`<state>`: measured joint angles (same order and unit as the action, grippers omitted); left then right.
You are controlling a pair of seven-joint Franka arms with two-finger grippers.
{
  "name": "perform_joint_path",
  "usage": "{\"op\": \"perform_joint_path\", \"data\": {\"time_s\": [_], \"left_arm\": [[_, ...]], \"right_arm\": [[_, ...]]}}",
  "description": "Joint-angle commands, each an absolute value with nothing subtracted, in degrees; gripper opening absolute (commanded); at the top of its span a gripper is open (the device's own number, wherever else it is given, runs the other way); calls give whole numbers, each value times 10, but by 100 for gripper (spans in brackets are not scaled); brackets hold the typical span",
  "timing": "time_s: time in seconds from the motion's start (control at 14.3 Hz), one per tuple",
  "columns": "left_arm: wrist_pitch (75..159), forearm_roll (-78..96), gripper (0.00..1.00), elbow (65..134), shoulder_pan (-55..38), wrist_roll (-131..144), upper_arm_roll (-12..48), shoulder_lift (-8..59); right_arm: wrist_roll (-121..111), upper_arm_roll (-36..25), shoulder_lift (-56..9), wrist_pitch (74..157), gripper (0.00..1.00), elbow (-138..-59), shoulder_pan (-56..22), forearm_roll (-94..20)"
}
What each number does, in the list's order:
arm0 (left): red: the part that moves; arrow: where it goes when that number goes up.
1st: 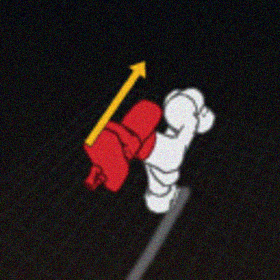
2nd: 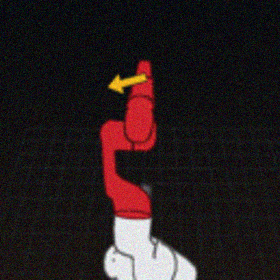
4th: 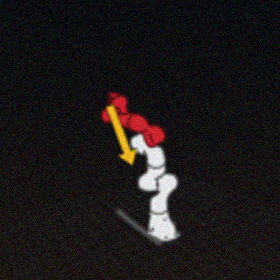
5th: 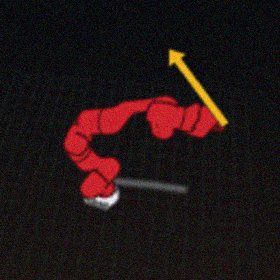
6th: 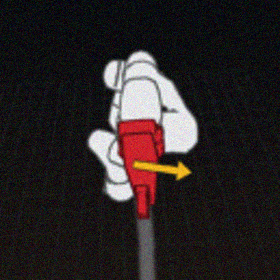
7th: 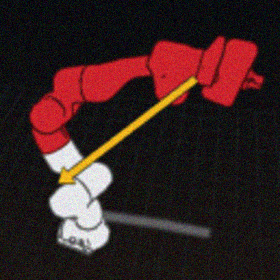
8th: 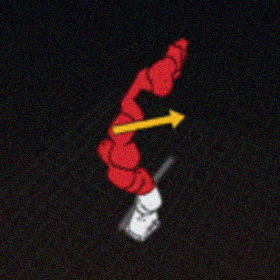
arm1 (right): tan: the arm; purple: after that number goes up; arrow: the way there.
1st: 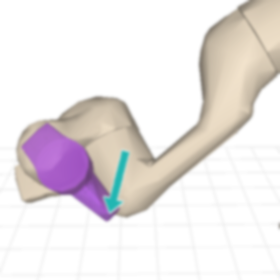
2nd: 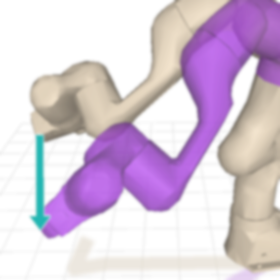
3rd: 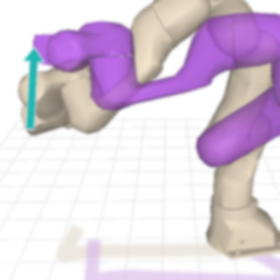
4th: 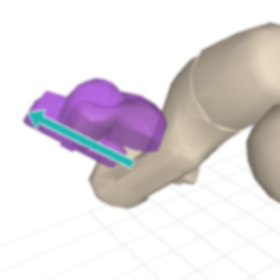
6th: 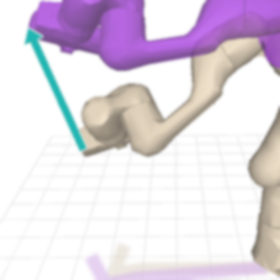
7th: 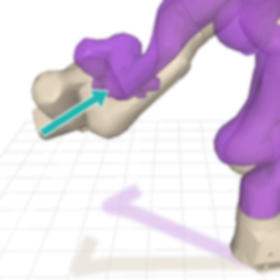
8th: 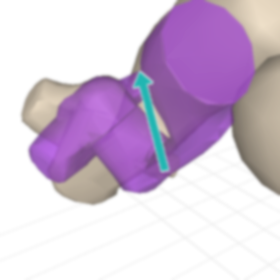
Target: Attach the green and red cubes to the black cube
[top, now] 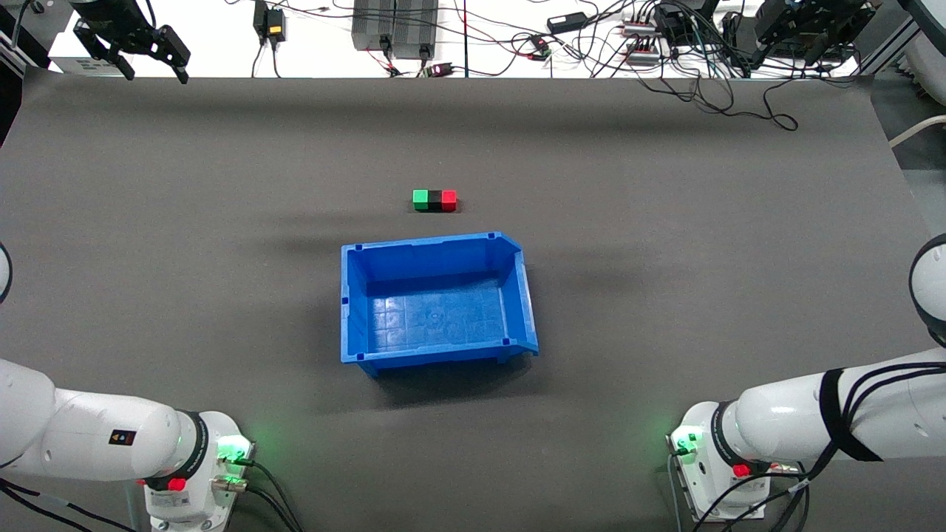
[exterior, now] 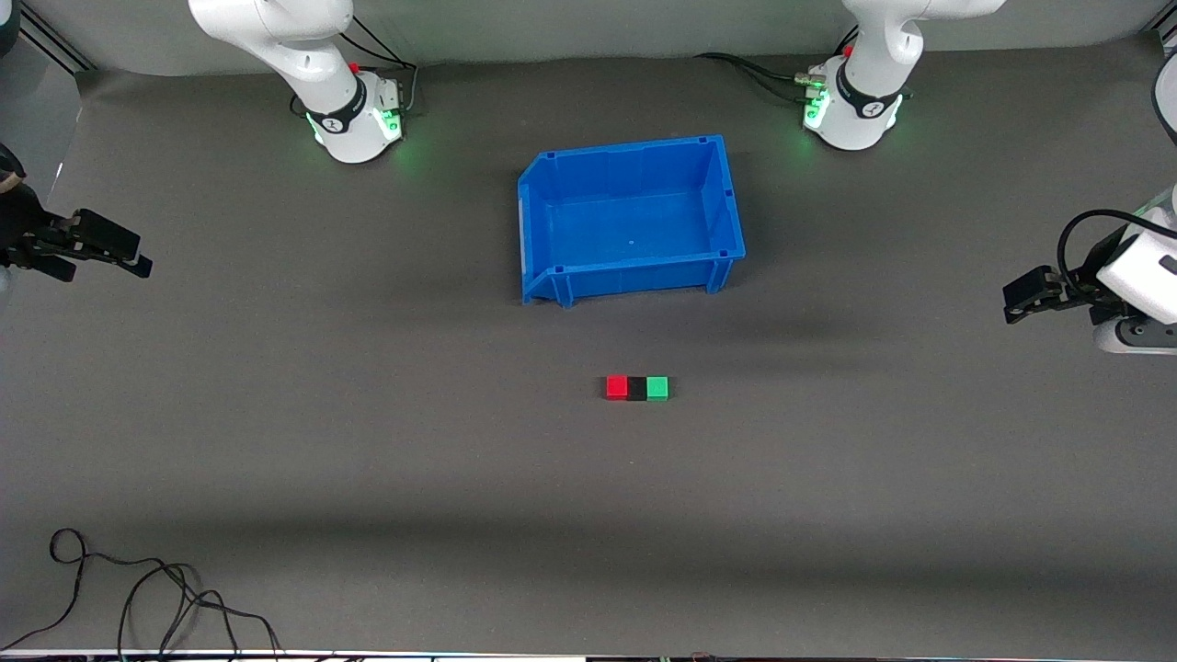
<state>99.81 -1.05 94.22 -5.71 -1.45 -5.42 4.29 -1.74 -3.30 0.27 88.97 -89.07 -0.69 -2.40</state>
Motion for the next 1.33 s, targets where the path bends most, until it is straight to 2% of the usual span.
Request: {"op": "perform_joint_path", "data": {"time_s": [0.0,0.35,1.26], "left_arm": [[989,16,100,931,-58,33,-53,46],[984,-39,100,932,-67,33,-51,47],[978,-31,100,915,-65,58,-51,50]], "right_arm": [[-4,-40,6,894,100,-891,-18,-11],[-1,-40,4,893,100,-889,-16,-11],[-1,-40,4,887,100,-889,-17,-11]]}}
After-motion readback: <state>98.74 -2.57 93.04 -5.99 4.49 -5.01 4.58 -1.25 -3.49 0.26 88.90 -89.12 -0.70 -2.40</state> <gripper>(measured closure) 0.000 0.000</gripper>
